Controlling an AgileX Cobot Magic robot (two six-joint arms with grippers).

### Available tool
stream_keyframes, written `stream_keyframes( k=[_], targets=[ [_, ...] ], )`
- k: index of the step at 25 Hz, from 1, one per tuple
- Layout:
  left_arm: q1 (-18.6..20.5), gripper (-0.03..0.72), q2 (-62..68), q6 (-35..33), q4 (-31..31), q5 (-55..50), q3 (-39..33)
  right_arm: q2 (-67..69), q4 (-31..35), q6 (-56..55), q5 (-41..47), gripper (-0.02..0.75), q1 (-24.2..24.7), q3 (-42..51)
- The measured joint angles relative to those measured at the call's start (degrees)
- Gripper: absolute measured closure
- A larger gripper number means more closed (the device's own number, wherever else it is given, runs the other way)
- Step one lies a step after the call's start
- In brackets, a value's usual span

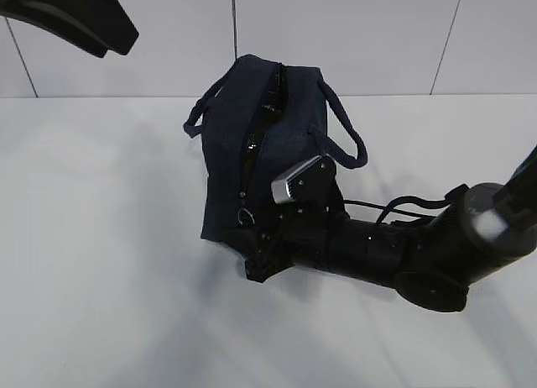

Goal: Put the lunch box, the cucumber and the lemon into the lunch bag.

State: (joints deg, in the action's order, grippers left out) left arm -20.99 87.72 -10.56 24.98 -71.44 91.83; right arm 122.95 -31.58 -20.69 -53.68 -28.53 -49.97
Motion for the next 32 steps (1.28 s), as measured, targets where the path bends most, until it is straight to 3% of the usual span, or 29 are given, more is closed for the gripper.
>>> stream_keyframes(
  k=[9,26,32],
  targets=[
    [0.0,0.452,0.0,0.0,0.0,0.0,0.0,0.1,1.18,-0.13,-0.17,0.498,0.0,-0.25],
    [0.0,0.452,0.0,0.0,0.0,0.0,0.0,0.1,3.18,-0.17,2.47,0.533,0.0,-0.33],
    [0.0,0.452,0.0,0.0,0.0,0.0,0.0,0.1,3.6,-0.17,2.47,0.667,0.0,-0.46]
  ],
)
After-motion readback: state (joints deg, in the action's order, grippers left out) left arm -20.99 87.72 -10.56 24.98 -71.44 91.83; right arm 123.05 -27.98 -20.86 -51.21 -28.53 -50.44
